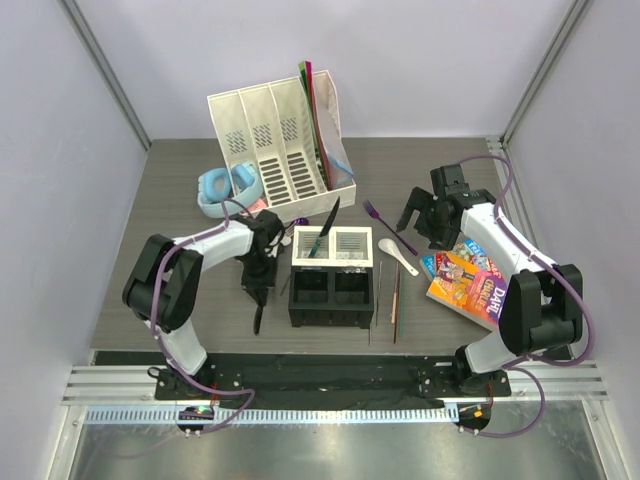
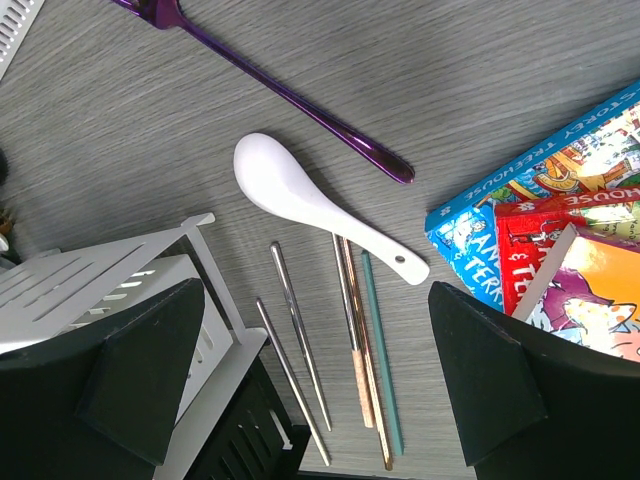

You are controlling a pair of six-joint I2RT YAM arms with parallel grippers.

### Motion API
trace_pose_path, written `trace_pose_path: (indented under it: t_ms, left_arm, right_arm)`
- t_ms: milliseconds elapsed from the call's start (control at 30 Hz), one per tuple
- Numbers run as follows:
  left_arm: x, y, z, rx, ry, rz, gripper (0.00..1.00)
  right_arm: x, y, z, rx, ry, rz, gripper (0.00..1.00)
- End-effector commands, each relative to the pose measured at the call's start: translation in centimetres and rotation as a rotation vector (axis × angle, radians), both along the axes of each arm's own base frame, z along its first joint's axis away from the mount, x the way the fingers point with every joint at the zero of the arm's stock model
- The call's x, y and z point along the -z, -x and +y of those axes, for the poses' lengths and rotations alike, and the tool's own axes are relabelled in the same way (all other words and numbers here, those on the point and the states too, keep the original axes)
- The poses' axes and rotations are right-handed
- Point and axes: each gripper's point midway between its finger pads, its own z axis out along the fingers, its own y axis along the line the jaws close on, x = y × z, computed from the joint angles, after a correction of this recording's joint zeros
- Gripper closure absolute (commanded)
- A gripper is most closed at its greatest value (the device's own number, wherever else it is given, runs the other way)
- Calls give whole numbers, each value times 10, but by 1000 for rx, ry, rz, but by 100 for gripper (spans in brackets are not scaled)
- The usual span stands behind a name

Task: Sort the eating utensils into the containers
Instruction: Pick up the knife at the center of the board.

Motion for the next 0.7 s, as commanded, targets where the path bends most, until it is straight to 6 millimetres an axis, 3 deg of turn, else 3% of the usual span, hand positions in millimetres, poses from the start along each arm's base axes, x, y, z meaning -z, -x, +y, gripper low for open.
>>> trace_pose_path:
  t_ms: [0, 667]
  left_arm:
    - [0, 1, -8, 24, 55, -22, 100]
    - [-20, -2, -8, 25, 77, -90, 100]
  right_arm:
    - [-12, -13, 2, 2, -11, -45, 0]
    - [-8, -11, 3, 5, -17, -49, 0]
